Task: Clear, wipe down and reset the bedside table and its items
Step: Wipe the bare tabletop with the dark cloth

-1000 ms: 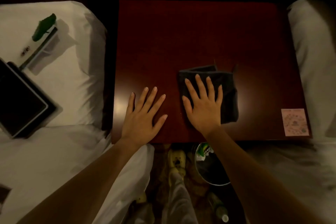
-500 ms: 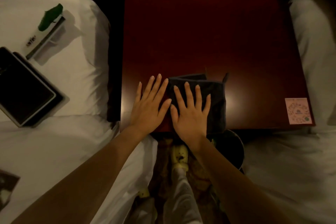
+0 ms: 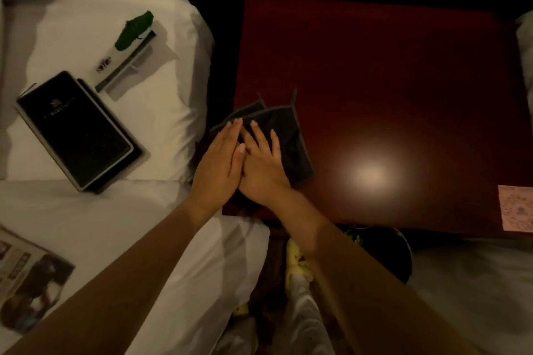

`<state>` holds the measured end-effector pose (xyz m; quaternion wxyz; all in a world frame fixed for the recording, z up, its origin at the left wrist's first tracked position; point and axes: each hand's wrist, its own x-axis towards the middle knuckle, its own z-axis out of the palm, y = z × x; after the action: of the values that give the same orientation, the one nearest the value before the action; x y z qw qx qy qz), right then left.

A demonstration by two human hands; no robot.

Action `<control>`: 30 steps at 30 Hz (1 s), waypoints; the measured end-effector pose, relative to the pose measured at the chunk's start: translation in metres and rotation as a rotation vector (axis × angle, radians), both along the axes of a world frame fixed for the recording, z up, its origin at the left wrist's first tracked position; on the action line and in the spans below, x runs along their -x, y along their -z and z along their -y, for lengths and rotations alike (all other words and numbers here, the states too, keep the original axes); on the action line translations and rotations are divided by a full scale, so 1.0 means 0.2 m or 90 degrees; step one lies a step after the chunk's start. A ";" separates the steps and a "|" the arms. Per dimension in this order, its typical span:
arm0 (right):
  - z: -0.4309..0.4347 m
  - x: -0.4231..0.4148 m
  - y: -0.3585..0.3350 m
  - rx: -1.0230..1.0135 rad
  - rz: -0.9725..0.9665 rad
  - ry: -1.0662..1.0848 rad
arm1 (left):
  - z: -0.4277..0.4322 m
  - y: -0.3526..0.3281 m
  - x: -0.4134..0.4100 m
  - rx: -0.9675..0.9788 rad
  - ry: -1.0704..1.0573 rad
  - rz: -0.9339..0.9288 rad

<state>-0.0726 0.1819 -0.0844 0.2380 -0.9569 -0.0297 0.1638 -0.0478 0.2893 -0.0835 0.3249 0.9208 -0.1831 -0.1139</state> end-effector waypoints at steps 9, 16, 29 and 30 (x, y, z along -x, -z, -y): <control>0.19 0.08 -0.07 -0.079 0.014 0.016 | 0.01 0.01 0.20 -0.170 -0.004 0.069; 0.03 0.27 -0.17 0.021 0.033 -0.055 | -0.09 -0.13 0.37 -0.177 -0.058 0.010; -0.42 -0.25 -0.78 -0.177 -0.028 -0.268 | -0.55 -0.77 0.20 -0.129 -0.416 0.059; -0.47 -0.28 -0.82 -0.185 -0.015 -0.281 | -0.59 -0.81 0.18 -0.104 -0.448 0.073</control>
<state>-0.0164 0.2749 0.0802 0.3321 -0.8810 -0.2582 0.2166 -0.0829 0.4072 0.0780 0.2588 0.9553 0.1364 0.0425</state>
